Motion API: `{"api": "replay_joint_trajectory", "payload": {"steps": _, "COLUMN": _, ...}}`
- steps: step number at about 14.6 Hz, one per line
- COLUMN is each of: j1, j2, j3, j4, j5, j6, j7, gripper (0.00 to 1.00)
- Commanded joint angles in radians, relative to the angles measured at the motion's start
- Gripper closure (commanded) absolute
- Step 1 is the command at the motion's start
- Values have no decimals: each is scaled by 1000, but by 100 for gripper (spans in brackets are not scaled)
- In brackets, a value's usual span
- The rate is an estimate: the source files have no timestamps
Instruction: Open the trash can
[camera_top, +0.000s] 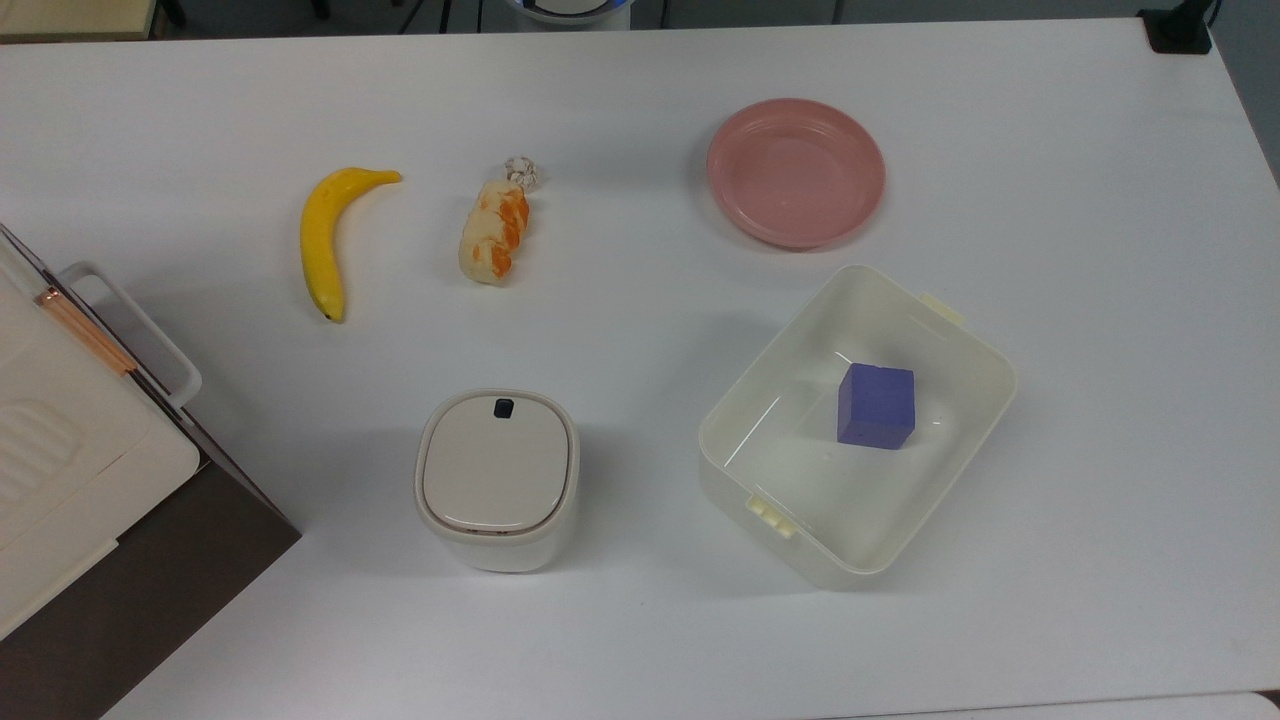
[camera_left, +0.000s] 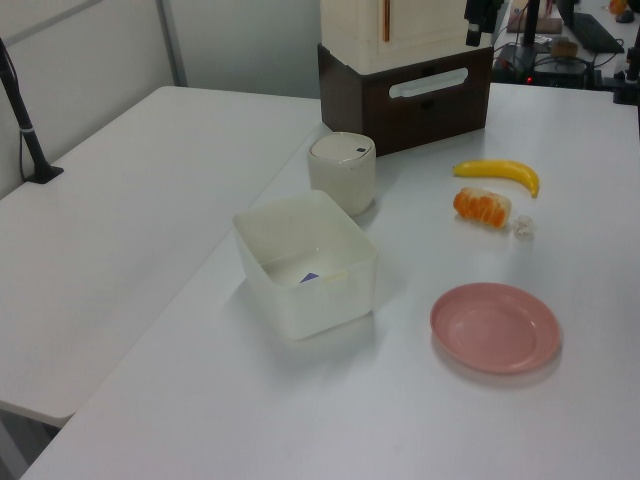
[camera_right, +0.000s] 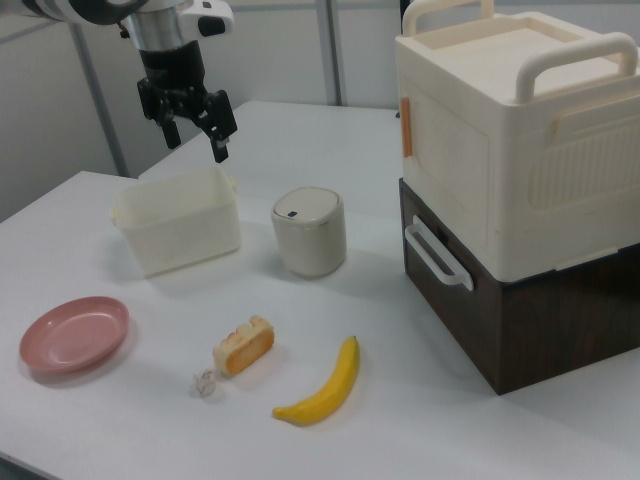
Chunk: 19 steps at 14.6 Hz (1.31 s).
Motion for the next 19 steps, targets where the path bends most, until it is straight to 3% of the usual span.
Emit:
{"api": "replay_joint_trajectory", "payload": {"steps": 1, "j1": 6, "j2": -3, "j3": -16, "j4": -17, "j5": 14, "j6": 76, "j7": 66, "gripper": 0}}
{"api": "replay_joint_trajectory", "payload": {"steps": 19, "j1": 3, "j2": -4, "j3": -17, "j4": -14, "j5": -28, "j6": 38, "j7": 68, "gripper": 0}}
